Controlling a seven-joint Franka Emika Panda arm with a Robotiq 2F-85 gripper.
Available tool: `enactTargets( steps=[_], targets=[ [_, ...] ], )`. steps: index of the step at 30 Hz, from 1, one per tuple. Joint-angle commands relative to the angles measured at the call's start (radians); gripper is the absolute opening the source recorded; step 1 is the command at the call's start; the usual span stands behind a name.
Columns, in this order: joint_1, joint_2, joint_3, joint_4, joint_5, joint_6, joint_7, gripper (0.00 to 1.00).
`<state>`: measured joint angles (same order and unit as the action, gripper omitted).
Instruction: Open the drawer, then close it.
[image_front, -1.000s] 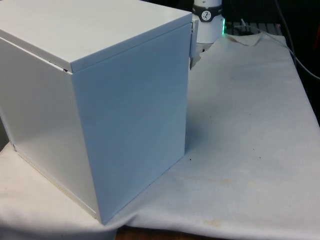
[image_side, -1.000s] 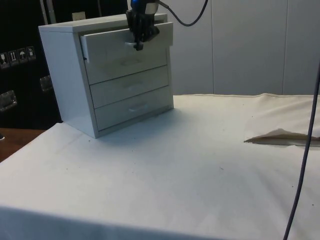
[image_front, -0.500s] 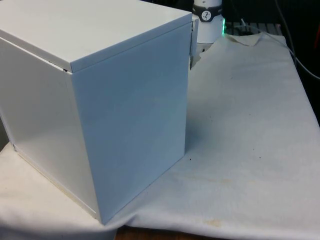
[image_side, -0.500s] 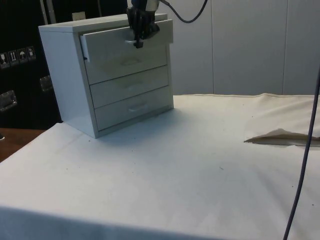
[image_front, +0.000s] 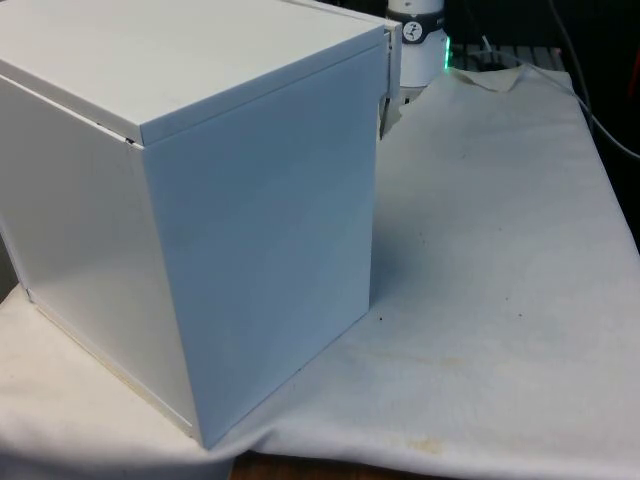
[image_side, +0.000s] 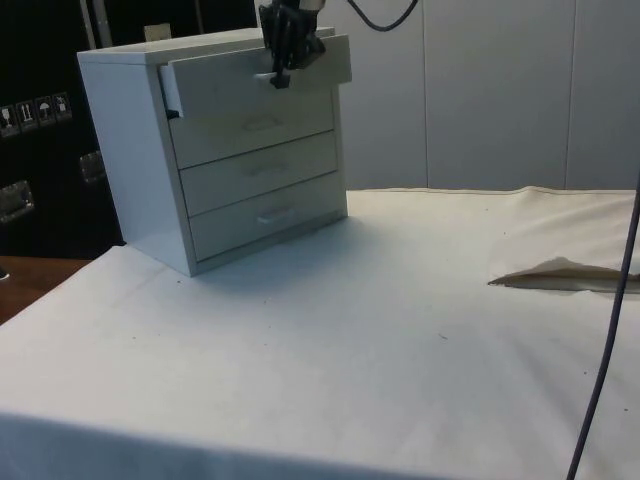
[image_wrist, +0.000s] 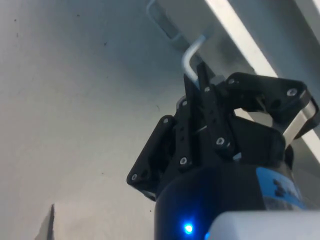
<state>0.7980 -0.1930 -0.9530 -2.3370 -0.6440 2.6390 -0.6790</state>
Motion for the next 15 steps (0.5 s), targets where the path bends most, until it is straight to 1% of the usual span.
enactTargets(
  steps=[1,3,4,5,12,13,14,15],
  targets=[
    [-0.019,-0.026,0.01,-0.019,-0.035,0.008,0.02,0.01],
    [-0.021,-0.037,0.011,-0.028,-0.037,0.01,0.021,0.01],
    [-0.001,-0.02,-0.001,-0.014,-0.001,0.0,0.0,0.01],
    [-0.022,-0.042,0.011,-0.032,-0.038,0.012,0.022,0.01],
    [-0.03,-0.081,0.014,-0.067,-0.045,0.019,0.025,0.01],
    [-0.005,-0.062,-0.001,-0.052,-0.006,0.008,0.002,0.01],
    [-0.031,-0.086,0.014,-0.071,-0.046,0.02,0.024,0.01],
    [-0.032,-0.09,0.014,-0.075,-0.046,0.02,0.024,0.01]
  ],
)
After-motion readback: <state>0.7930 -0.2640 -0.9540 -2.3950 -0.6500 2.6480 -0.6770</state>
